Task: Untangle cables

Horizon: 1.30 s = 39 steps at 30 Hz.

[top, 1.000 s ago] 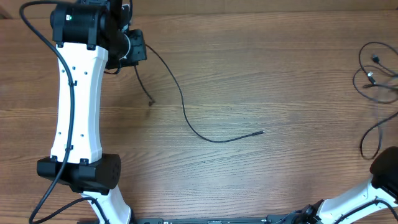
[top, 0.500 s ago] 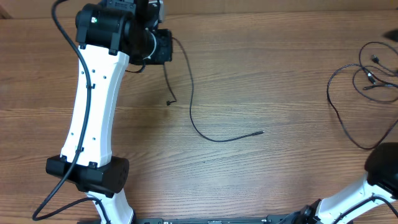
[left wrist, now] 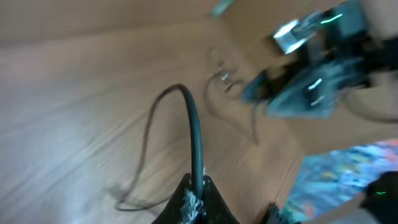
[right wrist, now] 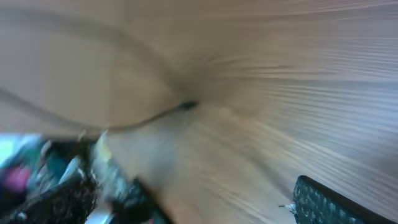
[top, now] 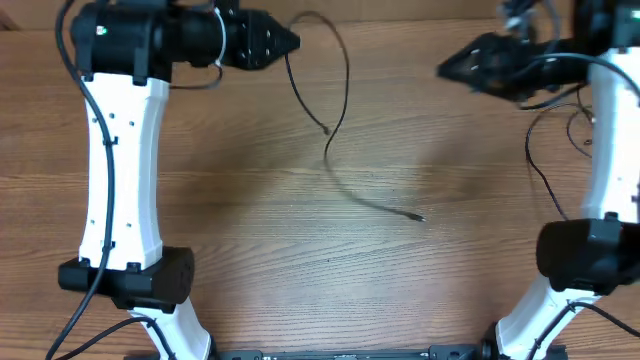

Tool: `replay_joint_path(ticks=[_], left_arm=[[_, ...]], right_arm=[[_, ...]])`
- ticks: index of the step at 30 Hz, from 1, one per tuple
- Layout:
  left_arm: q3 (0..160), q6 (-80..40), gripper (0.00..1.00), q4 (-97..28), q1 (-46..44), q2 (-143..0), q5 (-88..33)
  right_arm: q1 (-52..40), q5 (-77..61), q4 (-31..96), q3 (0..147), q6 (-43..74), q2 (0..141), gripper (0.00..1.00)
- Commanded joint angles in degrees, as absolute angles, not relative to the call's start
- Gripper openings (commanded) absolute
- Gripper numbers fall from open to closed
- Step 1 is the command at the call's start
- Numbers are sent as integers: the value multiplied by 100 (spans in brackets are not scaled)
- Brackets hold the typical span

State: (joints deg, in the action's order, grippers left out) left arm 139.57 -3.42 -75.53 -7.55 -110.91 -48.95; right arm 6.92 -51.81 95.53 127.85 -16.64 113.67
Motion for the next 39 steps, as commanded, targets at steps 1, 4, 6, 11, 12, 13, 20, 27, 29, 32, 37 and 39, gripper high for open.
replay_joint_path(ticks=[1,4,6,11,12,13,20,27,29,32,37,39], left_arm=[[14129,-797,4,-7170,-790,-11115,-5988],[14129,-1173,4,-6941,-777,-11115,-6080],[14129,-1372,4,-6814,-746,-11115,-6165],[14129,-1855,4,-6514,-635,-11115,-6438],[14129,-1931,4,-6425,-613,-11115,-6552],[14129,-2027,4,-6351,-589,-11115,-6632],[14129,-2451,4,-6114,-545,-11115,-6766],[14127,-2840,4,-5627,-314,-11115,-7087],[14127,-3133,4,-5336,-211,-11115,-7225],[14127,-3306,4,-5155,-134,-11115,-7314],[14127,-3199,13,-5247,21,-11122,-7249],[14127,-3083,30,-5391,95,-11122,-7063]], right_arm=[[244,-6508,9452,12276,-3011,11515,100],[-150,-6532,9157,11885,-3205,11515,100],[-405,-6521,8825,11666,-3203,11515,99],[-882,-6416,7703,11391,-3098,11515,87],[-939,-6305,7439,11391,-2971,11515,85],[-996,-6130,7113,11391,-2731,11515,84],[-1337,-5509,5478,11391,-1772,11515,80],[-1643,-5275,4681,11391,-1772,11518,66],[-1747,-5273,4473,11391,-1772,11520,52],[-1885,-5245,4259,11391,-1570,11522,4],[-1861,-5100,4252,11395,-537,11520,4],[-1732,-5100,4324,11415,58,11498,4]])
